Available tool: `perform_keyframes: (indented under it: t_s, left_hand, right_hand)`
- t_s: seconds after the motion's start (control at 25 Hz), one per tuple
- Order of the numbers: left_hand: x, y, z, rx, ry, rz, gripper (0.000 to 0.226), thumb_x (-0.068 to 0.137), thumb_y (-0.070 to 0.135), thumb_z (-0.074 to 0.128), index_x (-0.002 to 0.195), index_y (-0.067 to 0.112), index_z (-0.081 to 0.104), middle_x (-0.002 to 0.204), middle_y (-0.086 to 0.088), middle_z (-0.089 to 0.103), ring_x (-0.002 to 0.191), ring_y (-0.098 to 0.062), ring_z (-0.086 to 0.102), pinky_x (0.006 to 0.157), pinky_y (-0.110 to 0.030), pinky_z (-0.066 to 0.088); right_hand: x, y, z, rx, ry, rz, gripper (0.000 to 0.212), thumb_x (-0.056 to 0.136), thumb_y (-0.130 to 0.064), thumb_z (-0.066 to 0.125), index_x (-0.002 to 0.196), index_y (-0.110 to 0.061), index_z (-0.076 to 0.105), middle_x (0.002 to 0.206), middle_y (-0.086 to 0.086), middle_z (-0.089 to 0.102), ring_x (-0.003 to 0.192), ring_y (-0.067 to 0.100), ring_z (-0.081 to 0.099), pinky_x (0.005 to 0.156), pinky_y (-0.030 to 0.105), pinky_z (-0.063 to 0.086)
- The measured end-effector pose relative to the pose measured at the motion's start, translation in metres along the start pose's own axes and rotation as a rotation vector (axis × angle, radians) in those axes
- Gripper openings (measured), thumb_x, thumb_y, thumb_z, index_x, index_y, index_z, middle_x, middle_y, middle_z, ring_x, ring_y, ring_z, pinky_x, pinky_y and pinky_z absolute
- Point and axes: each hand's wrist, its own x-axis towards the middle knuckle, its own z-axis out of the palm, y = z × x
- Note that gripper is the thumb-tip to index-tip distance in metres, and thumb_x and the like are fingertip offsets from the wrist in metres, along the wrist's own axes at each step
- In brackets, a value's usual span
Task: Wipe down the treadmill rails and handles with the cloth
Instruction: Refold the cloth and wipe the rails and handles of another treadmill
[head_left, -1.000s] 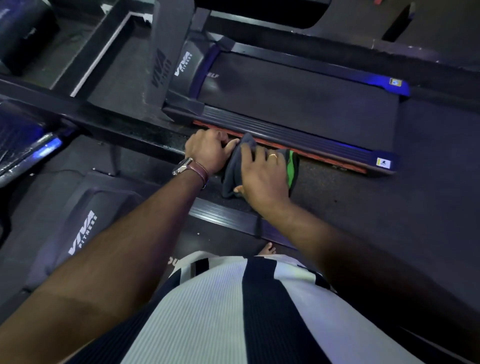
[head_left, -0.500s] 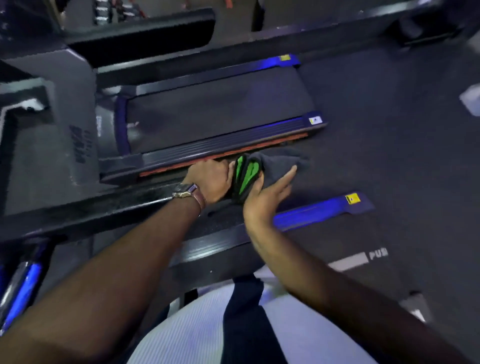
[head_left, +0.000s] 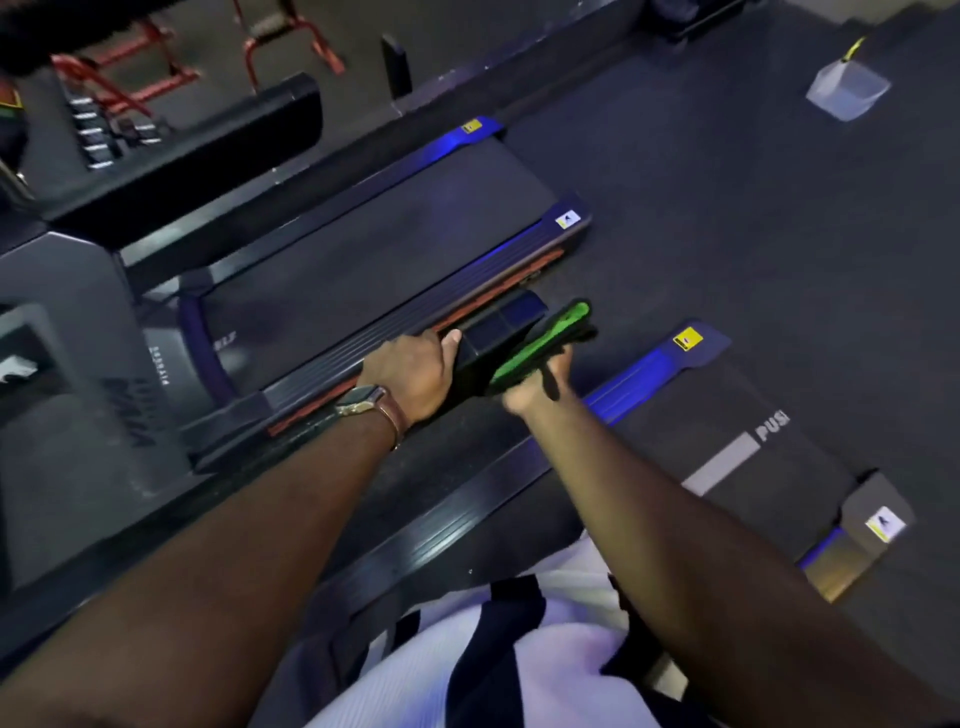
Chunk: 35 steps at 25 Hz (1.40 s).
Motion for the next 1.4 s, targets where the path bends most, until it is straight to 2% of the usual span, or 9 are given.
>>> perform_keyframes:
  t_s: [0.36, 0.56, 0.68, 0.76, 0.84, 1.0, 1.2, 1.32, 1.4]
  left_hand:
    - [0.004, 0.001, 0.003, 0.036, 0.002, -0.005, 0.059, 0.1, 0.054, 0.014, 0.098, 0.012, 0.056, 0.093, -0.018, 0.067, 0.085, -0.042, 0.063, 0.067, -0.042, 0.046]
    - [0.003, 0.004, 0.0, 0.036, 0.0, -0.005, 0.059, 0.1, 0.053, 0.015, 0.097, 0.011, 0.056, 0.091, -0.017, 0.066, 0.082, -0.041, 0.063, 0.062, -0.038, 0.041]
    - [0.003, 0.005, 0.0, 0.059, -0.005, -0.01, 0.058, 0.101, 0.051, 0.014, 0.097, 0.011, 0.056, 0.09, -0.016, 0.067, 0.081, -0.04, 0.063, 0.062, -0.037, 0.04]
    - [0.003, 0.004, 0.001, 0.051, 0.005, -0.001, 0.056, 0.101, 0.051, 0.015, 0.096, 0.011, 0.056, 0.09, -0.017, 0.067, 0.08, -0.04, 0.063, 0.061, -0.037, 0.04]
    - [0.003, 0.003, 0.002, 0.041, 0.011, 0.001, 0.055, 0.101, 0.05, 0.016, 0.095, 0.012, 0.055, 0.089, -0.017, 0.067, 0.08, -0.04, 0.063, 0.06, -0.036, 0.038]
    - [0.001, 0.005, 0.001, 0.037, 0.015, 0.014, 0.055, 0.101, 0.049, 0.016, 0.093, 0.012, 0.055, 0.087, -0.016, 0.067, 0.077, -0.039, 0.062, 0.059, -0.036, 0.038]
    - [0.001, 0.004, 0.0, 0.025, 0.018, 0.009, 0.054, 0.101, 0.048, 0.019, 0.095, 0.011, 0.057, 0.092, -0.019, 0.067, 0.082, -0.041, 0.064, 0.06, -0.036, 0.038]
    - [0.003, 0.006, 0.0, 0.014, 0.015, 0.009, 0.056, 0.101, 0.048, 0.018, 0.098, 0.008, 0.058, 0.096, -0.022, 0.067, 0.085, -0.043, 0.063, 0.064, -0.039, 0.042]
    - [0.003, 0.005, 0.001, 0.026, 0.008, 0.012, 0.057, 0.101, 0.048, 0.018, 0.101, 0.007, 0.057, 0.098, -0.024, 0.066, 0.088, -0.045, 0.063, 0.067, -0.041, 0.044]
  right_hand:
    - [0.026, -0.004, -0.013, 0.057, -0.159, -0.108, 0.056, 0.097, -0.047, 0.037, 0.126, -0.005, 0.059, 0.122, 0.022, 0.06, 0.113, 0.037, 0.059, 0.102, 0.059, 0.044]
    - [0.013, -0.017, -0.024, -0.177, -0.044, -0.067, 0.059, 0.103, -0.04, 0.035, 0.063, -0.018, 0.072, 0.057, -0.003, 0.068, 0.053, 0.012, 0.066, 0.056, 0.023, 0.054]
    - [0.012, -0.035, -0.004, -0.313, -0.073, -0.409, 0.042, 0.096, -0.038, 0.058, 0.063, -0.018, 0.075, 0.063, -0.008, 0.068, 0.058, 0.006, 0.063, 0.063, 0.026, 0.05]
    - [0.01, -0.014, -0.012, -0.669, 0.151, -0.753, 0.019, 0.087, -0.034, 0.069, 0.082, -0.018, 0.076, 0.068, -0.006, 0.069, 0.064, 0.004, 0.061, 0.066, 0.026, 0.048]
    - [0.014, 0.001, -0.027, -0.838, 0.252, -1.018, 0.023, 0.083, -0.034, 0.067, 0.095, -0.016, 0.074, 0.078, -0.002, 0.072, 0.073, 0.006, 0.063, 0.069, 0.022, 0.047]
    - [0.014, -0.036, -0.005, -0.333, -0.174, -0.352, 0.031, 0.096, -0.038, 0.053, 0.088, -0.016, 0.072, 0.075, -0.007, 0.073, 0.073, 0.009, 0.068, 0.072, 0.026, 0.055]
    - [0.001, -0.016, 0.001, -0.569, 0.075, -0.782, 0.027, 0.081, -0.02, 0.07, 0.108, -0.022, 0.07, 0.091, -0.003, 0.072, 0.081, 0.003, 0.065, 0.076, 0.024, 0.053]
    - [-0.004, -0.004, 0.022, -0.299, 0.31, -0.606, 0.041, 0.095, -0.03, 0.061, 0.122, 0.0, 0.064, 0.11, 0.015, 0.07, 0.097, 0.017, 0.064, 0.084, 0.027, 0.049]
    - [-0.011, 0.022, 0.024, -0.273, 0.4, -0.464, 0.062, 0.09, -0.052, 0.053, 0.131, -0.007, 0.054, 0.127, 0.02, 0.061, 0.111, 0.03, 0.063, 0.095, 0.038, 0.051]
